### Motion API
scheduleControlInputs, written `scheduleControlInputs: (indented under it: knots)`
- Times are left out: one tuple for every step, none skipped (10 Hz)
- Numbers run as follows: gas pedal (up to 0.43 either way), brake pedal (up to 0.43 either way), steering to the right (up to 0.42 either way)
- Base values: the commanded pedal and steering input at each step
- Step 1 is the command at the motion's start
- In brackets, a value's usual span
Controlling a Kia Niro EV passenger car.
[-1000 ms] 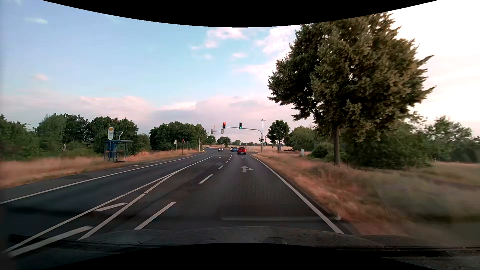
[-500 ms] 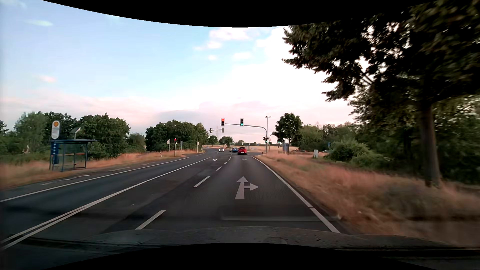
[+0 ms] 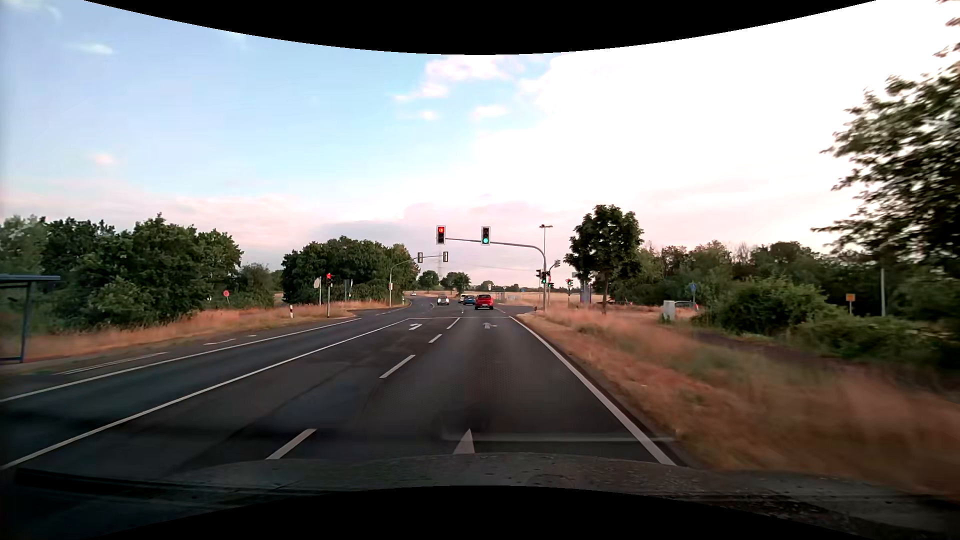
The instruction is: Follow the waypoints while adhering to traffic rules and regulations
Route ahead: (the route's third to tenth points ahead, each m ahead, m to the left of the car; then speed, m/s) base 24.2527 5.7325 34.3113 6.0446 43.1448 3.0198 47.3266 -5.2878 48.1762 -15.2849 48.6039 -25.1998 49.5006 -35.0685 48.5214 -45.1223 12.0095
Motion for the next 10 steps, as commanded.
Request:
scheduleControlInputs:
  knots:
    - [0.0, 0.238, -0.016]
    - [0.0, 0.238, -0.016]
    - [0.0, 0.238, -0.017]
    - [0.0, 0.238, -0.017]
    - [0.0, 0.238, -0.017]
    - [0.0, 0.238, -0.017]
    - [0.0, 0.238, -0.017]
    - [0.0, 0.232, -0.017]
    - [0.0, 0.232, -0.017]
    - [0.0, 0.238, -0.017]
